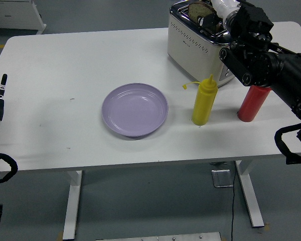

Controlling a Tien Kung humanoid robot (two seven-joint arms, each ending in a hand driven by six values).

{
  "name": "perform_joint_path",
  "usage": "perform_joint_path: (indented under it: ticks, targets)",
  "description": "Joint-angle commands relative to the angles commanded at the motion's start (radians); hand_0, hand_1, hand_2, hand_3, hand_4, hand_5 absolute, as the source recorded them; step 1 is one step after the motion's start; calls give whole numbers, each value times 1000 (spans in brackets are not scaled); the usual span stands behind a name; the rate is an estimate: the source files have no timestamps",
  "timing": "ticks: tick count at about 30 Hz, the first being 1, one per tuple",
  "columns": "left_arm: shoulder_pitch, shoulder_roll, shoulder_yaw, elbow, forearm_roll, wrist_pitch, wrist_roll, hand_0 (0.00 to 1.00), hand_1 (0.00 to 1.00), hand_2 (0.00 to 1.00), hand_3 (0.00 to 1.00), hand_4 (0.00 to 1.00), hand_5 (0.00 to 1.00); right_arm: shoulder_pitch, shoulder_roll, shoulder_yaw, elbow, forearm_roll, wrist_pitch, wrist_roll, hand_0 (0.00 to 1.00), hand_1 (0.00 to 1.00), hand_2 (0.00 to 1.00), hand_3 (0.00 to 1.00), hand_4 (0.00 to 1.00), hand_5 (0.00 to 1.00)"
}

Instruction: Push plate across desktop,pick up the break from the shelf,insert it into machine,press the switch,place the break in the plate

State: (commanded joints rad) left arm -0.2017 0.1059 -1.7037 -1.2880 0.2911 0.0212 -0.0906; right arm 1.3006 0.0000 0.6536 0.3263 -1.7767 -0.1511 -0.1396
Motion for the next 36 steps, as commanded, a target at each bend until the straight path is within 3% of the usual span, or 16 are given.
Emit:
perform_joint_path:
  ticks: [1,2,11,18,29,36]
  targets:
    - [0,0,0,0,0,0,0,854,915,908,793,656,998,0,0,-4,1,-8,-3,3,278,377,467,522,584,146]
    - [0,0,1,0,0,0,0,853,915,906,791,655,998,0,0,-8,2,-16,-7,5,251,357,443,499,522,123]
    - [2,0,2,1,0,0,0,852,915,906,791,656,998,3,-1,-23,28,-76,-52,7,239,348,433,495,511,123]
    - [1,1,2,1,0,0,0,851,914,906,791,655,998,12,-39,15,97,-103,-90,-1,238,343,428,493,501,123]
    - [0,3,-4,6,2,-1,0,851,913,905,790,655,998,33,-118,74,288,-112,-158,-11,235,342,425,492,493,120]
    - [2,2,-8,7,2,0,0,850,913,904,790,655,998,25,-159,66,446,-15,-138,-31,234,346,429,495,469,92]
